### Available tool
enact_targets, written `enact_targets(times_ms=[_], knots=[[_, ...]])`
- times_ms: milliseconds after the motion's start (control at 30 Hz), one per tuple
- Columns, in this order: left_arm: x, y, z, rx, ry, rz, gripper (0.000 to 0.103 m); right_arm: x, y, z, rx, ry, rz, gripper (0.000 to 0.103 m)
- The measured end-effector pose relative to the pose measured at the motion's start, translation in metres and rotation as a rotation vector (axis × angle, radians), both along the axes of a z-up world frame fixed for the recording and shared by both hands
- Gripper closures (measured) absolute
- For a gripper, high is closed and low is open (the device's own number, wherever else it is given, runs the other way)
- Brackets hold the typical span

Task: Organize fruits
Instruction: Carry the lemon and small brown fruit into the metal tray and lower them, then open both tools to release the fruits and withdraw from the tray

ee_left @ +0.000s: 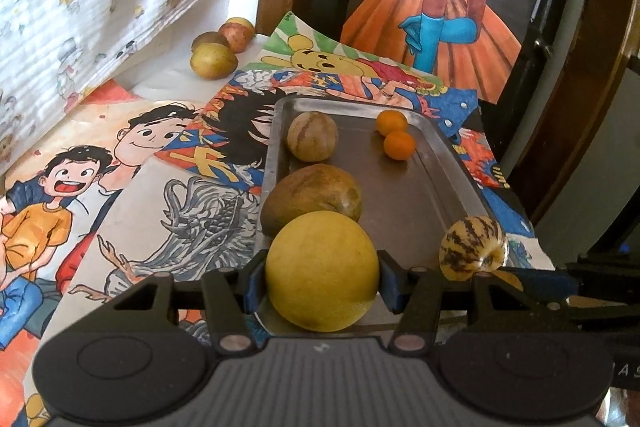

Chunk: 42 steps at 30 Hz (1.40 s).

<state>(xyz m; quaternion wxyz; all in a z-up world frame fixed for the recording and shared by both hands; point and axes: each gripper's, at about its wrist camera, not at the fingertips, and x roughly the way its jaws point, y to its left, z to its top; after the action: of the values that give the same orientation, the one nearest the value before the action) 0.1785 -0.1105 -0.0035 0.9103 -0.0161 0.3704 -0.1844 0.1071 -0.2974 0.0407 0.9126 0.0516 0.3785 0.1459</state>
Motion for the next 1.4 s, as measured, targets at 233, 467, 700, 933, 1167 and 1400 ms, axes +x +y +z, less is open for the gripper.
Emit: enact_targets(times_ms=[233,467,700,933,1167,1400], knots=[[-0.002,-0.002,0.0,0.023,-0.004,-0.015,0.043,-0.007,-0.007,-0.008,-0.035,0.027,-0.051,0.074],[-0.003,-0.006,-0.001,0.047,-0.013,-0.019,0.043,-0.004,-0.013,-0.014,-0.039,0.036,-0.093,0.074],[-0.003,-0.006,-0.001,0.056,-0.014,-0.021,0.043,0.002,-0.013,-0.018,-0.038,0.043,-0.105,0.074],[-0.004,-0.006,-0.001,0.055,-0.014,-0.018,0.042,0.001,-0.013,-0.019,-0.032,0.043,-0.11,0.074],[-0.005,0.003,0.002,0.017,-0.005,0.006,0.033,-0.002,-0.013,-0.015,-0.03,0.039,-0.112,0.065],[-0.015,0.011,0.011,-0.005,-0.033,0.034,0.019,-0.009,-0.01,-0.008,-0.027,0.032,-0.111,0.053]])
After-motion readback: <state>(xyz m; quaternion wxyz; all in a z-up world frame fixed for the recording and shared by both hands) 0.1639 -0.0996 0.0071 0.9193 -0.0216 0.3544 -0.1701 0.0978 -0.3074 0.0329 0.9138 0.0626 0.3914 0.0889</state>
